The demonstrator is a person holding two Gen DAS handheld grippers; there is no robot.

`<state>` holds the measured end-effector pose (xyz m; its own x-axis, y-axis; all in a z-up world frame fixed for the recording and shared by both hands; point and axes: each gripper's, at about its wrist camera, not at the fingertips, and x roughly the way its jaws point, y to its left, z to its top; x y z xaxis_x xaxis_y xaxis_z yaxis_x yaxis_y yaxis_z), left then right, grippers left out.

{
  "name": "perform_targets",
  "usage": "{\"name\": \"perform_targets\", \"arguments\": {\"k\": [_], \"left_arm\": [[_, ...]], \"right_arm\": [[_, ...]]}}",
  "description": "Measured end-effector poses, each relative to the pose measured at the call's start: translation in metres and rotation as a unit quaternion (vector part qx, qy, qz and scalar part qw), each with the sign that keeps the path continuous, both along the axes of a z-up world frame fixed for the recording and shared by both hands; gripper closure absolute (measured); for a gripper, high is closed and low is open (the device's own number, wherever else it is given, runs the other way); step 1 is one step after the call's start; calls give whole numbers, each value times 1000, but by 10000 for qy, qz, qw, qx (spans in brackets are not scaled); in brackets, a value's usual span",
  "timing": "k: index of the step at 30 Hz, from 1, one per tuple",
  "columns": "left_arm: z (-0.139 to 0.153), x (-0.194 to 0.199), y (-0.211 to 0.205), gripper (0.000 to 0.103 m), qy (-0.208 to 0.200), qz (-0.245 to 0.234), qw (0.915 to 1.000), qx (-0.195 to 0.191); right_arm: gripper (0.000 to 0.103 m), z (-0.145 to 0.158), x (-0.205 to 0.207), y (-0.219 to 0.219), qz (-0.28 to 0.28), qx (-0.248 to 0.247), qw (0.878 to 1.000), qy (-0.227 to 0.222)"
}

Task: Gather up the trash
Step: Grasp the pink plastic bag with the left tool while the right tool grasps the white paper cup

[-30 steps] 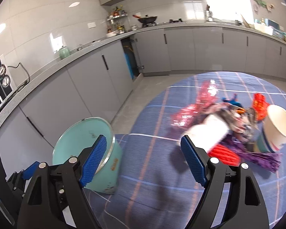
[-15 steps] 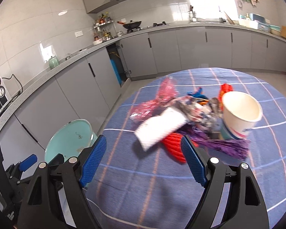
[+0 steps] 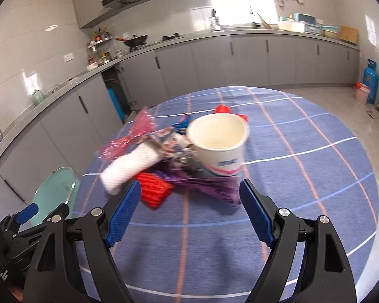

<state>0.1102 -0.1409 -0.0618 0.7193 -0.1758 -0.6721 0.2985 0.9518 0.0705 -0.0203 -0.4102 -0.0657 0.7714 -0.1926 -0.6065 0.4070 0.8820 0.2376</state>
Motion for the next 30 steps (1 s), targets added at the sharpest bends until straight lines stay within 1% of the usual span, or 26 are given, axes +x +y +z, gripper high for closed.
{"name": "perform_targets", "arguments": {"k": [2, 5, 6, 10, 13, 15, 20, 22, 24, 26, 30], "left_arm": [[-1, -1, -7, 11, 2, -89, 10000, 1], [-2, 1, -15, 11, -6, -148, 9999, 6], [-2, 2, -17, 11, -6, -152, 9999, 13], [2, 10, -24, 11, -63, -191, 9998, 37], [7, 20, -27, 11, -100, -198, 9998, -15], [10, 30, -28, 11, -70, -199, 9997, -96], [13, 59, -40, 11, -54, -235, 9997, -78], [13, 68, -46, 11, -50, -315, 9995, -85], [12, 81, -53, 11, 7, -414, 9991, -129], [11, 92, -62, 11, 43, -514, 9985, -170], [3, 111, -84, 11, 136, -782, 9968, -125]], "right_arm": [[23, -2, -2, -9, -115, 20, 9999, 8], [10, -3, 0, -23, -279, 86, 9996, -3], [10, -3, 1, -26, -298, 98, 9995, -8], [9, -1, 17, -38, -343, -75, 9994, 2], [7, -2, 36, -41, -297, -251, 9991, 147], [7, -6, 48, -42, -279, -339, 9988, 226], [8, -16, 68, -48, -251, -387, 9981, 403], [13, -19, 73, -48, -217, -379, 9980, 454], [33, -21, 76, -50, -180, -347, 9980, 502], [42, -23, 79, -54, -120, -242, 9983, 511], [45, -14, 78, -59, -126, -183, 9991, 354]]}}
